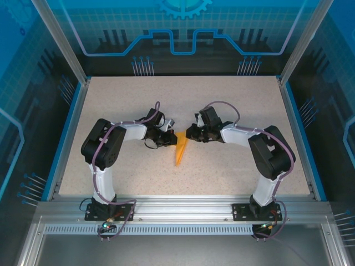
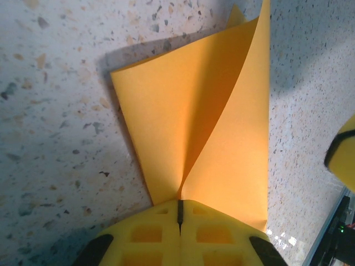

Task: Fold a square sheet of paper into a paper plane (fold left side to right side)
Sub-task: Fold the wing for the fifth time at the center of the table.

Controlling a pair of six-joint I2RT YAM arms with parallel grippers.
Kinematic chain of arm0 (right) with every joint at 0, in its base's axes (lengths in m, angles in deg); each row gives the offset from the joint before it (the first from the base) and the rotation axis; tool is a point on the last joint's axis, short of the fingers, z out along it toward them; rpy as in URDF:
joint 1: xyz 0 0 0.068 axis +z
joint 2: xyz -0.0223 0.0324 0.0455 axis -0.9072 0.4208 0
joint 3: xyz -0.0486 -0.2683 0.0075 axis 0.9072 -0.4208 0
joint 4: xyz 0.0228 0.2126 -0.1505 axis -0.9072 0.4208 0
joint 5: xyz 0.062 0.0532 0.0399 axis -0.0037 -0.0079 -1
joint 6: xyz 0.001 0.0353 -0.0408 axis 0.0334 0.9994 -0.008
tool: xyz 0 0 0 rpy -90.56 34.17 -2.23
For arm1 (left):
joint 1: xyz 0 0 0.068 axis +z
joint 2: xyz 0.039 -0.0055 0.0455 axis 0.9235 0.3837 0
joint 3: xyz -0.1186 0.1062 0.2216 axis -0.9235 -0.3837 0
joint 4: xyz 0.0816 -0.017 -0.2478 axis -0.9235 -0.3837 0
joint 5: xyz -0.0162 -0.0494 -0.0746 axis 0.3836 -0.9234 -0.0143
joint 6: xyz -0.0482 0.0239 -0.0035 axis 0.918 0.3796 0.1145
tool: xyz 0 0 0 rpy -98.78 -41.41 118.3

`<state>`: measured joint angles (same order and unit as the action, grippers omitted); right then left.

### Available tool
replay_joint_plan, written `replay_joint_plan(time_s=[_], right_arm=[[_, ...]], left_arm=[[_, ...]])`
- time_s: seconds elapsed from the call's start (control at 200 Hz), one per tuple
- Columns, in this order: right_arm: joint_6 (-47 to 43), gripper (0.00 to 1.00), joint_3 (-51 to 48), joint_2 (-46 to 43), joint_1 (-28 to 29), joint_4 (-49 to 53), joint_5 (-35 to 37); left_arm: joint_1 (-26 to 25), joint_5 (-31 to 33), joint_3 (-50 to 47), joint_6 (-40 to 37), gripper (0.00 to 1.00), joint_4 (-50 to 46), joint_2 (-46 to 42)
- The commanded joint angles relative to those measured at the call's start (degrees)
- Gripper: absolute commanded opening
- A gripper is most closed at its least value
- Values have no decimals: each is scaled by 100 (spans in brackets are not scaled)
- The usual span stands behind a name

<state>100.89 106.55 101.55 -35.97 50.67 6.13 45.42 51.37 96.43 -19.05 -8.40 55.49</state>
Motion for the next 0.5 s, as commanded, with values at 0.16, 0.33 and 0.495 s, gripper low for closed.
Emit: replay_joint_plan(time_s=[0.16,0.33,0.495], right_arm=[[-57,0,123,233,82,-87,-265],[-48,0,241,495,96,-102,-325],[-87,0,335,603,104,-112,-373]], left_arm=[[-144,934,-132,-231,0,-628,445],[-159,960,-112,-251,0,-663,443],[-173,991,-88,-269,0,-707,436]])
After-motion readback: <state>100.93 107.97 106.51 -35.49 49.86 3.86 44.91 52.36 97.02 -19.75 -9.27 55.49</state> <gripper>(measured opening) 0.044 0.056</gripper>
